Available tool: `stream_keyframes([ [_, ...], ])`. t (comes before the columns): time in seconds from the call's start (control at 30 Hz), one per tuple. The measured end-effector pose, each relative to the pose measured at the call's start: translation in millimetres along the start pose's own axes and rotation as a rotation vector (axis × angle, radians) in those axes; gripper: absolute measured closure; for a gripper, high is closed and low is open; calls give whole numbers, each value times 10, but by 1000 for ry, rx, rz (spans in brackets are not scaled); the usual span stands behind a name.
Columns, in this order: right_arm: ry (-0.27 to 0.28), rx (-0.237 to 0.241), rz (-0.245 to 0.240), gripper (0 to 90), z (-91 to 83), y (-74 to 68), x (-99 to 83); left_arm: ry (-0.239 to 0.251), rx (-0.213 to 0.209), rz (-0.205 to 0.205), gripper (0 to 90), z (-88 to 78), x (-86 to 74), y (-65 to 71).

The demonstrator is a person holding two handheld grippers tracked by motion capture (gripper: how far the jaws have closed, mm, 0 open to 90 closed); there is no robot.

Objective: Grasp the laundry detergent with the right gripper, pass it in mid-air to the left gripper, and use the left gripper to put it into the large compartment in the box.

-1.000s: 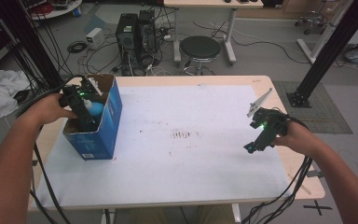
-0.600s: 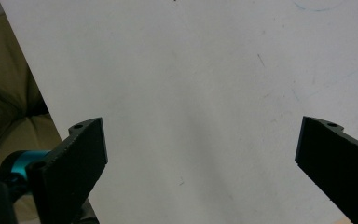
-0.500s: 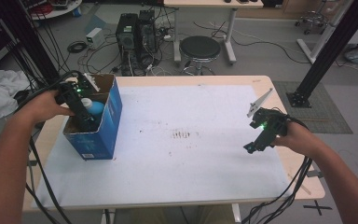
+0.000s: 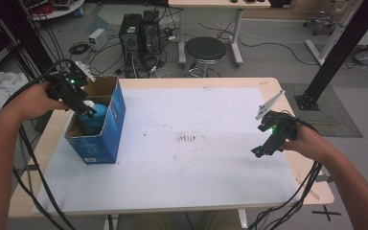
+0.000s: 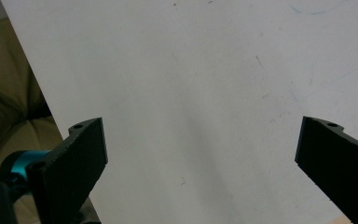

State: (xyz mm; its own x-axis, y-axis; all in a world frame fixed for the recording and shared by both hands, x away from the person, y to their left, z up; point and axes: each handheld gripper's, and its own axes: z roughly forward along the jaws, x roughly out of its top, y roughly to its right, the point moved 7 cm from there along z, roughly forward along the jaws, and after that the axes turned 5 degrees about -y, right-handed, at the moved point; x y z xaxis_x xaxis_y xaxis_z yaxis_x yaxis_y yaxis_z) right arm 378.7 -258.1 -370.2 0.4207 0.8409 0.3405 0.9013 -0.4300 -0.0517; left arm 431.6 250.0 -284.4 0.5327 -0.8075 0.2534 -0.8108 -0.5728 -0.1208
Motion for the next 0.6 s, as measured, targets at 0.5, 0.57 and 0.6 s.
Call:
stream_keyframes([
  [0.5,12,-7,-2,12,-18,-5,47,85,-38,116,257,-268,479,373],
  [0.57,11,-7,-2,11,-19,-11,57,84,-50,141,257,-262,538,438],
  [0.6,12,-6,-2,12,-20,-15,64,81,-54,154,257,-258,565,474],
])
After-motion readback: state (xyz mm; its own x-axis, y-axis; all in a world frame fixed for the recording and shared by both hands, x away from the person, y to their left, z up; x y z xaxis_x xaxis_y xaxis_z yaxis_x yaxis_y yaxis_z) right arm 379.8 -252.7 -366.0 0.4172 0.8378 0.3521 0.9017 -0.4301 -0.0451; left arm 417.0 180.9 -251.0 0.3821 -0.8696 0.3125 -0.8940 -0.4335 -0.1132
